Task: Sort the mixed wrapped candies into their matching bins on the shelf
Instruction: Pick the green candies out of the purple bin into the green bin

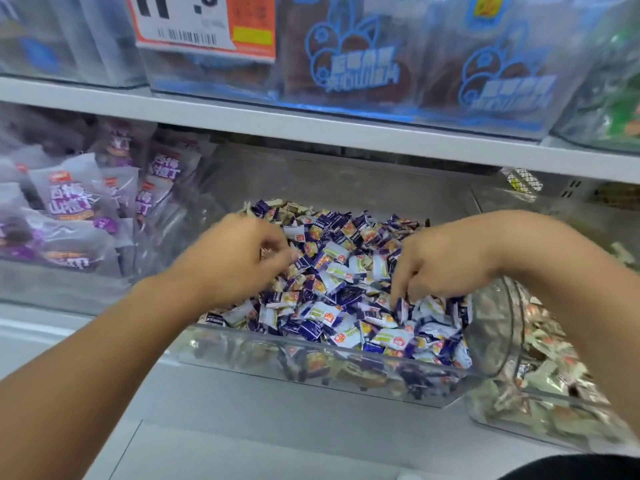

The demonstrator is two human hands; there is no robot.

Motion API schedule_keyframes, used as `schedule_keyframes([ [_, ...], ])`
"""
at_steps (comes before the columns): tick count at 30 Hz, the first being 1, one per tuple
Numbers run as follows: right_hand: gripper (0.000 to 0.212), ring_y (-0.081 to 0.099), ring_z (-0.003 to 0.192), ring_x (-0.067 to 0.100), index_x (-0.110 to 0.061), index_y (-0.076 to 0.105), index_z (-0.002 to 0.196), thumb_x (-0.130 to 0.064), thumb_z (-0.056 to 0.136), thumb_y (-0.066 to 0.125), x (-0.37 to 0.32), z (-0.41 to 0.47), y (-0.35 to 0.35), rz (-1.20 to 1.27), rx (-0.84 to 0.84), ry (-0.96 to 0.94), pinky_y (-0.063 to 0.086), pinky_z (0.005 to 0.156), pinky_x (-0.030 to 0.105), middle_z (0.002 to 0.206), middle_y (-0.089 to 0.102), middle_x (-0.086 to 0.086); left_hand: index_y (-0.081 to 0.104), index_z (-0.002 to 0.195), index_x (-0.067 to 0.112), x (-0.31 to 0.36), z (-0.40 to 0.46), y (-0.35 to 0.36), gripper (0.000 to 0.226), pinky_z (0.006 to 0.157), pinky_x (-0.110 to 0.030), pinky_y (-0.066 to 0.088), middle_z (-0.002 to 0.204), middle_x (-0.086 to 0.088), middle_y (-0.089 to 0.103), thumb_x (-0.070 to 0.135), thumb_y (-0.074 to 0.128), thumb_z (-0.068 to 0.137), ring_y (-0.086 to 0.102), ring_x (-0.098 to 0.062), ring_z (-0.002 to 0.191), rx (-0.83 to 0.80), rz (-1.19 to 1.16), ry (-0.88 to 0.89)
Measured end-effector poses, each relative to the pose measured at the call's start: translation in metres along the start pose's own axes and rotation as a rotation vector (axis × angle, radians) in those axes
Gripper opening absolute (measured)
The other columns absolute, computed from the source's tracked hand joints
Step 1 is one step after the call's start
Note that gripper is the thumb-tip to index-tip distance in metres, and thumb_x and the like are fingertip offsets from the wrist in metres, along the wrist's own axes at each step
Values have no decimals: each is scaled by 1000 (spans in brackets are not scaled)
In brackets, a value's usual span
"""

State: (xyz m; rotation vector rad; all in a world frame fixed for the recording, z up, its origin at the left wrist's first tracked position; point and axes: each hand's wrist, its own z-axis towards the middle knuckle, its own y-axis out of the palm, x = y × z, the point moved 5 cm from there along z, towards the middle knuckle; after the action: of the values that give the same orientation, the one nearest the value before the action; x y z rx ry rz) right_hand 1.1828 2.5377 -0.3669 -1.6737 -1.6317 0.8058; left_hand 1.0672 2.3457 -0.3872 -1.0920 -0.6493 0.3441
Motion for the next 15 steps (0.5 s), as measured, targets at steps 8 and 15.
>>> schedule_keyframes([
  [8, 43, 42, 133, 7, -26, 44, 148, -26, 105, 44, -59, 53, -65, 222, 407, -254, 27, 101, 14, 151, 44, -9, 52, 135, 13, -18, -17, 14, 39, 94, -31, 43, 137, -13, 56, 32, 41, 102, 54, -29, 120, -352, -9, -349],
  [15, 49, 50, 125, 27, -8, 51, 138, -37, 108, 25, -92, 148, -93, 314, 284, -144, 33, 90, 23, 144, 50, 12, 27, 150, 7, -24, -27, 14, 56, 100, -35, 38, 154, -12, 35, 39, 34, 104, 42, -29, 133, -116, -577, -734],
])
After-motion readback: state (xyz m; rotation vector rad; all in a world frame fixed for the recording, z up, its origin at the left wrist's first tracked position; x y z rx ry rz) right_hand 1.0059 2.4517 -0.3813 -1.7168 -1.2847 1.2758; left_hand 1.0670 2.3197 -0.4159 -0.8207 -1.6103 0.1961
